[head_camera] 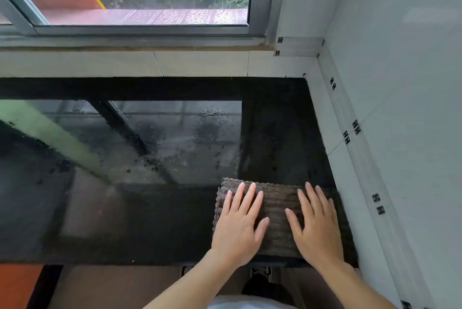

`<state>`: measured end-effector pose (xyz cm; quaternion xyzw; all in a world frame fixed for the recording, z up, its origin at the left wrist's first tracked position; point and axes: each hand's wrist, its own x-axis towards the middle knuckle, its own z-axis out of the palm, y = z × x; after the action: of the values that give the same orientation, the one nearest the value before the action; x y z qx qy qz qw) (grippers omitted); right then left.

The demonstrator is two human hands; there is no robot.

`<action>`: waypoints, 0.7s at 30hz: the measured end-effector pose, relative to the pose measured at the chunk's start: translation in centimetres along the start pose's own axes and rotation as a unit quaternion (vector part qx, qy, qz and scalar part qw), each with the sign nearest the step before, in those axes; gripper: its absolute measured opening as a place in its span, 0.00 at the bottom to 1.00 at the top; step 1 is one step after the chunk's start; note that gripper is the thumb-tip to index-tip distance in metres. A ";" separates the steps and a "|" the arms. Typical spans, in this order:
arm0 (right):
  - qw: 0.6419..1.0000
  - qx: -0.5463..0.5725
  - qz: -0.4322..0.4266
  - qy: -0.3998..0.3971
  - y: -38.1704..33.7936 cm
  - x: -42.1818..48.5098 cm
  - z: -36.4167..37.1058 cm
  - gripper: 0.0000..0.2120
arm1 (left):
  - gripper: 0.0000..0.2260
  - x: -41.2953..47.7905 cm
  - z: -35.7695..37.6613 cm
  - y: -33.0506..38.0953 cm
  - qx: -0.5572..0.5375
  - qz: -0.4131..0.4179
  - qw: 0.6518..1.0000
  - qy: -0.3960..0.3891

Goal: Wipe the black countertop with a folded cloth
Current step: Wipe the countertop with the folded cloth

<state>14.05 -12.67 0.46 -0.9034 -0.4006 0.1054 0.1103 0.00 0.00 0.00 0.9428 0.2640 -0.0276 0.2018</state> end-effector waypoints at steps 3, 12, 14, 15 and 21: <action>1.000 -0.012 0.012 0.005 0.2 0.0 -0.1 0.38 | 0.30 0.1 0.2 -0.2 0.022 -0.005 1.000 -0.006; 0.998 -0.057 0.002 -0.015 0.6 0.1 1.1 0.36 | 0.29 0.0 0.8 -0.9 0.047 -0.005 0.999 0.010; 0.998 -0.061 0.000 -0.014 0.6 0.2 1.1 0.35 | 0.28 0.0 0.7 -1.0 0.047 -0.004 0.999 0.016; 0.998 -0.062 -0.002 -0.015 0.5 0.4 1.2 0.35 | 0.28 0.0 0.7 -1.1 0.044 -0.006 0.999 0.018; 0.997 -0.069 -0.026 -0.028 -0.2 2.5 1.4 0.38 | 0.28 1.3 0.5 -2.9 0.052 -0.025 0.998 0.025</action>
<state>15.19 -10.49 -1.08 -0.8950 -0.4330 0.1002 0.0386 -0.30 2.73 -1.72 0.9454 0.2909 -0.0232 0.1447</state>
